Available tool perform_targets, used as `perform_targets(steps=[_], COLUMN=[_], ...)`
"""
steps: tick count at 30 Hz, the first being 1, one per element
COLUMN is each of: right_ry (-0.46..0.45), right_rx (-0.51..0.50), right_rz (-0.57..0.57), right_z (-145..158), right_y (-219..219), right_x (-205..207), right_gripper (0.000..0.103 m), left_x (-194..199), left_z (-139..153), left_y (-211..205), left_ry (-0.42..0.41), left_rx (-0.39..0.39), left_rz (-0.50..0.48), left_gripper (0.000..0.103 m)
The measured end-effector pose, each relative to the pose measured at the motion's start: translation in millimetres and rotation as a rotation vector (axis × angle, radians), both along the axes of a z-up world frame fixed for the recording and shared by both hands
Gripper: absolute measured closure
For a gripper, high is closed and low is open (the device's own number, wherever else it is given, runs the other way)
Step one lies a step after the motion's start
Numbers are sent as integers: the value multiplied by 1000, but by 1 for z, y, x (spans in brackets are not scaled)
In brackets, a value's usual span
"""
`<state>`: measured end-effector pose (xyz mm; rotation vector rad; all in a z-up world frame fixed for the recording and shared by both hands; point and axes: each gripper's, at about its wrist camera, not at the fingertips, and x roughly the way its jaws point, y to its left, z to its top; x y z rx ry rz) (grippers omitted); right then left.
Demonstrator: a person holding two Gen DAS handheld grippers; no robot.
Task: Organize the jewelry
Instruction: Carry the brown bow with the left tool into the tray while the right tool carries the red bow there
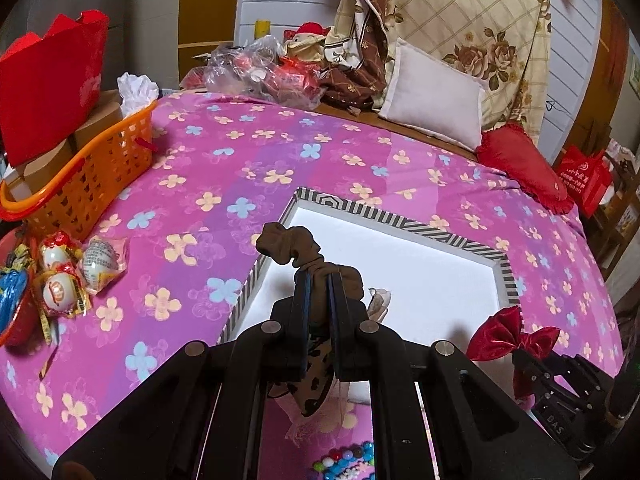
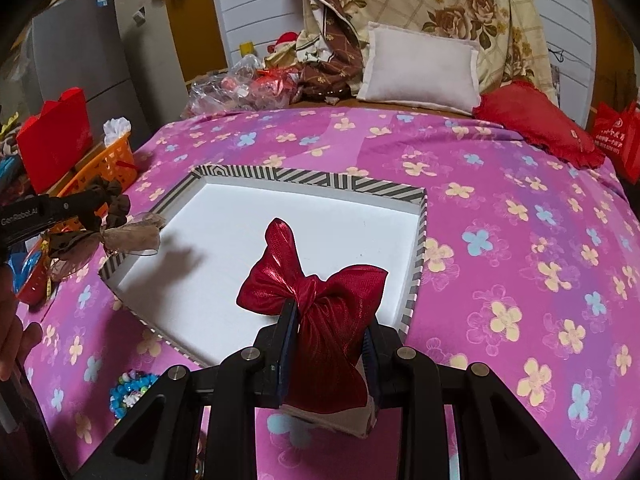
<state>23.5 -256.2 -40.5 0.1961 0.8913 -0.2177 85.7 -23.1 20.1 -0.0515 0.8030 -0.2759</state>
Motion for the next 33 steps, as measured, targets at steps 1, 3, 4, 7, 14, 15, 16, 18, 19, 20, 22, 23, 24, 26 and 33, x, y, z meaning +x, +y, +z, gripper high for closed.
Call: perform_targets(steps=[1, 3, 4, 7, 14, 15, 16, 18, 19, 20, 22, 23, 24, 26, 33], right_ry=[2, 7, 9, 17, 31, 34, 39, 48, 55, 60, 69, 75, 82, 96, 66], right_rx=[1, 5, 6, 13, 32, 35, 38, 38, 37, 36, 35, 33, 33, 42, 15], right_rz=[-1, 0, 0, -2, 3, 6, 12, 19, 21, 20, 15, 9, 3, -4, 23], right_z=[-1, -4, -5, -9, -17, -18, -20, -24, -26, -28, -30, -32, -34, -37, -32], right_y=[0, -1, -1, -3, -4, -3, -2, 0, 0, 0, -1, -2, -4, -7, 0], right_x=[1, 3, 5, 8, 14, 15, 17, 20, 21, 22, 22, 22, 22, 23, 19], right_gripper=[75, 75, 75, 75, 75, 75, 75, 75, 75, 75, 75, 75, 75, 75, 40], left_x=[2, 4, 5, 9, 31, 35, 36, 40, 42, 43, 43, 44, 44, 46, 47], left_z=[-1, -4, -5, -7, -27, -31, -33, -39, -41, -44, -48, -50, -54, -61, -71], left_y=[0, -1, -1, 0, 9, 10, 11, 12, 13, 13, 11, 9, 6, 3, 1], left_ry=[3, 7, 8, 13, 106, 121, 127, 144, 153, 161, 175, 184, 195, 212, 220], left_rx=[0, -2, -5, -28, -80, -83, -84, -89, -93, -97, -102, -103, -101, -90, -20], left_rz=[-1, -5, -8, -19, -4, 3, 5, 10, 11, 7, -4, -9, -14, -15, 29], left_gripper=[96, 96, 96, 96, 96, 96, 96, 96, 96, 96, 96, 96, 96, 96, 91])
